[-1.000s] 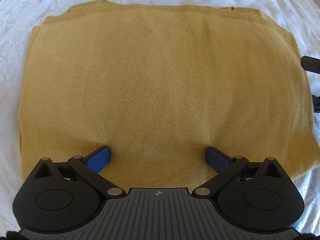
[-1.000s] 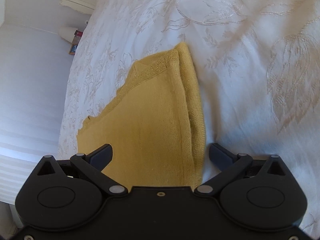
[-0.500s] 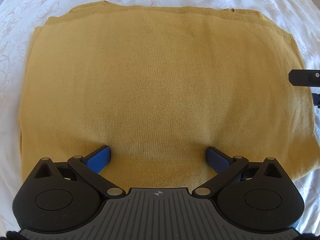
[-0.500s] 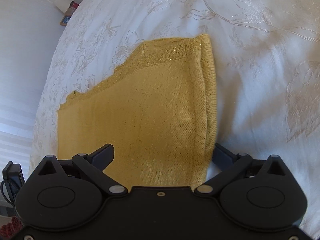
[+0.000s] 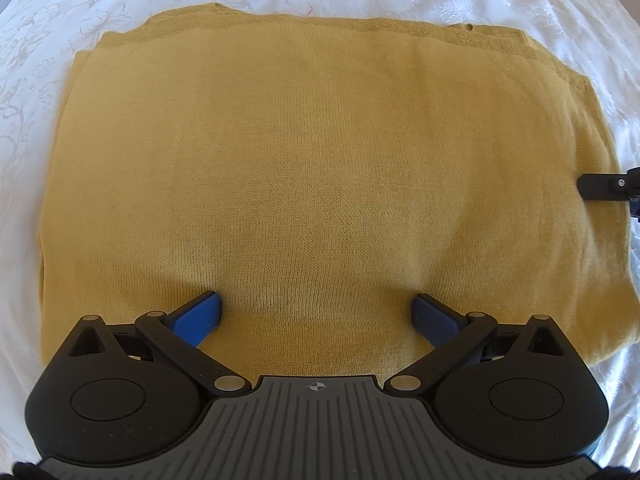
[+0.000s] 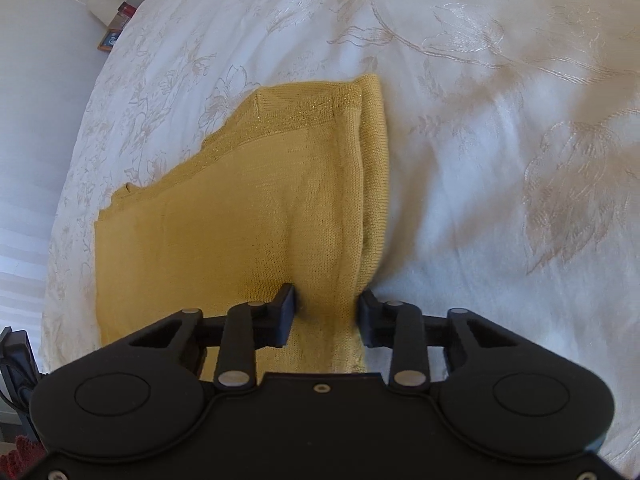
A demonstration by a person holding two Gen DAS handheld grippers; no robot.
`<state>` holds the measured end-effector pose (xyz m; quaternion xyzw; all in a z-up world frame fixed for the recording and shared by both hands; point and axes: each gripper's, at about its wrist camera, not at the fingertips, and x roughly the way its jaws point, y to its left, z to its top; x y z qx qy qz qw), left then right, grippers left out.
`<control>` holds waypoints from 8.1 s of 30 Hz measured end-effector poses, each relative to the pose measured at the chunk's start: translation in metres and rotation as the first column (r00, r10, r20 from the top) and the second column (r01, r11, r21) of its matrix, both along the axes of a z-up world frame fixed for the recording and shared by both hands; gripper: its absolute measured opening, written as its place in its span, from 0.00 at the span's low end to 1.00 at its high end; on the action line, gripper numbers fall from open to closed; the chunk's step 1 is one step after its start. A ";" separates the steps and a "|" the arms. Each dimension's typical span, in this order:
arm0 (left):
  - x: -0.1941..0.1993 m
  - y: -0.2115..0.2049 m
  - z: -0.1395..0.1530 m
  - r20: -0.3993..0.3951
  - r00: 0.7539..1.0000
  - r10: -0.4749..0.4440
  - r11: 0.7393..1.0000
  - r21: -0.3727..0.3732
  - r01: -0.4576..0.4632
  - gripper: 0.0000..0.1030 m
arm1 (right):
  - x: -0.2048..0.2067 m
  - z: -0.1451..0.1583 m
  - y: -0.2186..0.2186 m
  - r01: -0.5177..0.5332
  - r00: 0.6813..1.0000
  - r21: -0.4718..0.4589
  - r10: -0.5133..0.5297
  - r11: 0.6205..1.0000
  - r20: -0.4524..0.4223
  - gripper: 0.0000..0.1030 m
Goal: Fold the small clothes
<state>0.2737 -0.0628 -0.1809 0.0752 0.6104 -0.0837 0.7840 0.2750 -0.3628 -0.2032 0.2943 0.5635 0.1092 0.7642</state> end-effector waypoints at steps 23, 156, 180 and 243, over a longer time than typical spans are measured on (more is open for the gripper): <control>-0.005 0.144 0.078 0.147 0.983 0.114 0.990 -0.099 -0.100 0.98 | 0.030 0.107 0.145 -0.120 0.982 0.077 0.106 0.990 0.158 0.24; 0.068 0.177 0.009 -0.092 0.995 0.027 0.891 -0.450 -0.065 1.00 | 0.100 0.003 0.196 -0.142 0.987 0.185 0.124 0.973 0.104 1.00; 0.063 0.190 0.002 -0.196 0.978 0.069 0.760 -0.625 -0.178 0.18 | 0.101 0.003 0.200 -0.148 0.988 0.173 0.139 0.974 0.060 0.47; 0.016 0.143 0.005 0.141 0.988 0.055 0.985 -0.169 -0.031 1.00 | -0.052 0.024 0.138 0.007 1.000 -0.412 0.004 0.911 0.026 0.99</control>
